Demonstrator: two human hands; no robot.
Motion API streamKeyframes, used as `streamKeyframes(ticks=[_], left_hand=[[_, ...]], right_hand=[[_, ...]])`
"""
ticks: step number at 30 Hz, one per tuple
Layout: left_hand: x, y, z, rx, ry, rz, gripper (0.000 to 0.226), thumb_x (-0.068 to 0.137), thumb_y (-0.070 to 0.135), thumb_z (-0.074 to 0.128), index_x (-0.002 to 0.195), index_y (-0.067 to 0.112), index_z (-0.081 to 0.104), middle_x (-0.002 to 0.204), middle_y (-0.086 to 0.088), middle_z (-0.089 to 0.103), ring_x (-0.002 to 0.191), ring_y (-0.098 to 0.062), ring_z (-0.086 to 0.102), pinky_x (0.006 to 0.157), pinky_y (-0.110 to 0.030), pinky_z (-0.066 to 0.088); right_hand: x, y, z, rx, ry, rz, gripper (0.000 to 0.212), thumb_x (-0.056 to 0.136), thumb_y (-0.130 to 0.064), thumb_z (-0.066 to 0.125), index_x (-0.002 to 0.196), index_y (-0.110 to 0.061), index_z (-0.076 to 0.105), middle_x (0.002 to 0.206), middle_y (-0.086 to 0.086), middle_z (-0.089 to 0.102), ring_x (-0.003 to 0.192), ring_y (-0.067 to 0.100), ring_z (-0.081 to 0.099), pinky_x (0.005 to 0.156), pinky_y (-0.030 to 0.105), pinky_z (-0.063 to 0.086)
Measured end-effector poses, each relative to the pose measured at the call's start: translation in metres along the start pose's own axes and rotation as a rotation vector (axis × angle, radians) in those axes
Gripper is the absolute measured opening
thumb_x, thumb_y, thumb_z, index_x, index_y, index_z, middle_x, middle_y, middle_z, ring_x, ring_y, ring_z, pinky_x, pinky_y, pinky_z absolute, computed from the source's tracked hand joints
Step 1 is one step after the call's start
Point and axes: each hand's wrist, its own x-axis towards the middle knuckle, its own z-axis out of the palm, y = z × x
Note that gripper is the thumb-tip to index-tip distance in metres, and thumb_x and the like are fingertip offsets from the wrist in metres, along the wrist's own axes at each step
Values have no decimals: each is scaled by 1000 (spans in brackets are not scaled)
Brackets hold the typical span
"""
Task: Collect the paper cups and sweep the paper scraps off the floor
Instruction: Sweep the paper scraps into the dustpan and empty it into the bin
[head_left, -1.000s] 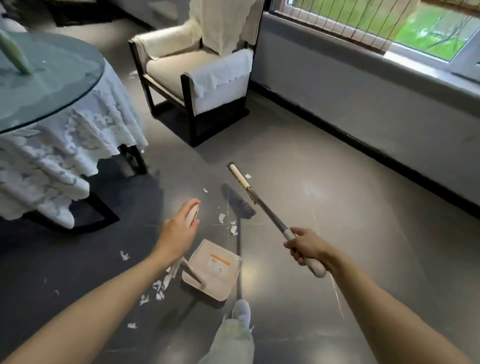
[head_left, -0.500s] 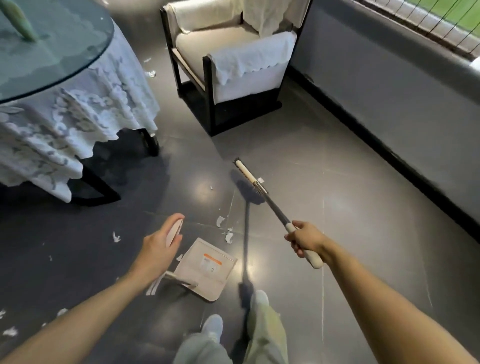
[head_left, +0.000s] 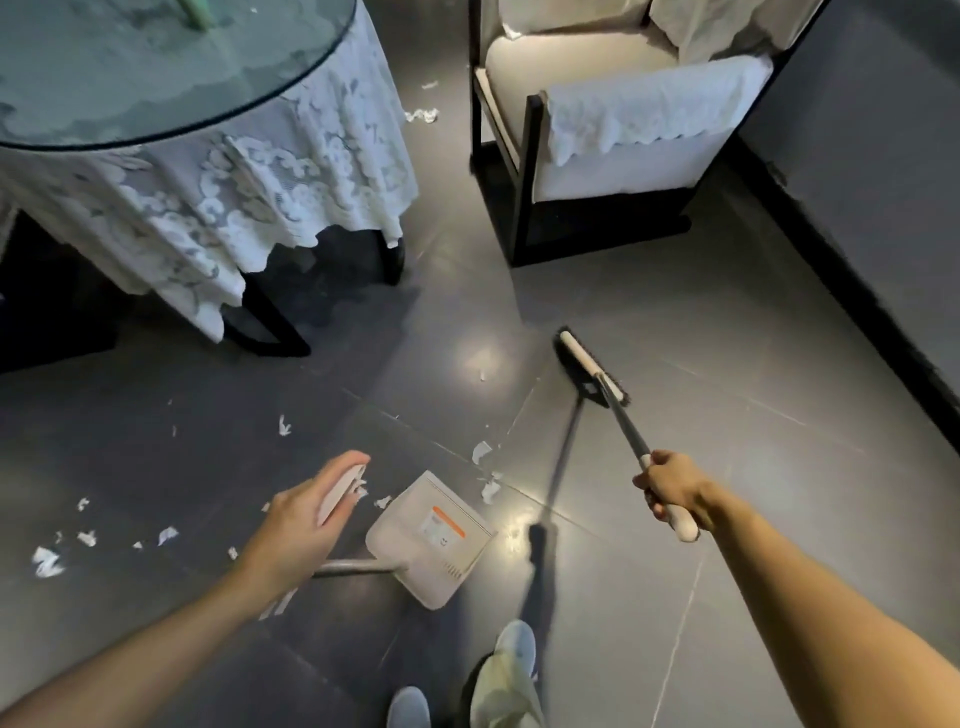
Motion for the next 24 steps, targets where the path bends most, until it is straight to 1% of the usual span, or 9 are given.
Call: streamKeyframes(ticks=[3,5,10,13,15,17,19,21,24], left_hand=[[-8,-2,11,-16,121,-9,35,92,11,59,123,27,58,104,9,64,90,-20,60,76,-12,35],[-11,4,20,-31,132,14,34,91,8,60,123,21,60,106,4,66,92,-23,61,75,-7,34],[-9,7,17,-63,55,21,36,94,14,54,127,28,54,102,0,64,95,-25,62,77,-24,39],[-13,4,14,-47,51,28,36,95,15,54,127,30,53,108,-4,65,95,-27,60,76,-27,39],[-19,3,15,-62,57,42,36,94,15,54,127,30,53,110,-6,65,97,-28,60,76,-26,38],[-25,0,15,-77,81,48,37,94,13,55,128,27,53,115,-6,65,102,-29,60,78,-25,39],[-30,-3,16,-79,106,42,38,94,13,55,129,26,53,114,-10,65,102,-34,60,79,-30,41],[-32,-4,16,-84,116,16,39,94,13,55,130,27,52,111,-12,65,99,-36,60,80,-35,44],[-26,-4,14,-118,102,-51,37,94,17,54,127,33,52,93,-9,64,83,-30,59,70,-28,40]], right_hand=[[1,-3,11,-82,-73,25,23,95,4,42,117,5,48,58,10,45,40,15,40,34,19,39],[-9,-1,20,-144,-112,39,24,94,3,42,117,2,49,58,10,47,41,16,42,39,23,41],[-57,7,48,-131,-205,68,20,94,-1,42,110,-7,52,63,9,52,46,14,46,47,27,44],[-86,11,60,18,-243,145,13,97,-6,43,99,-11,55,58,6,50,43,10,43,41,20,43],[-97,14,61,90,-238,142,20,95,-3,42,104,-6,59,56,6,48,40,9,40,36,17,39],[-103,14,59,108,-222,119,24,92,1,40,110,-2,56,56,6,45,39,9,38,34,17,36],[-102,9,57,118,-199,90,25,92,1,39,113,1,53,56,5,45,38,9,37,34,16,35],[-93,-1,57,111,-184,64,25,93,0,39,111,-2,56,51,4,46,35,9,39,33,16,36],[-71,-24,55,22,-173,16,16,94,-2,43,102,-7,56,44,2,49,31,8,42,34,16,38]])
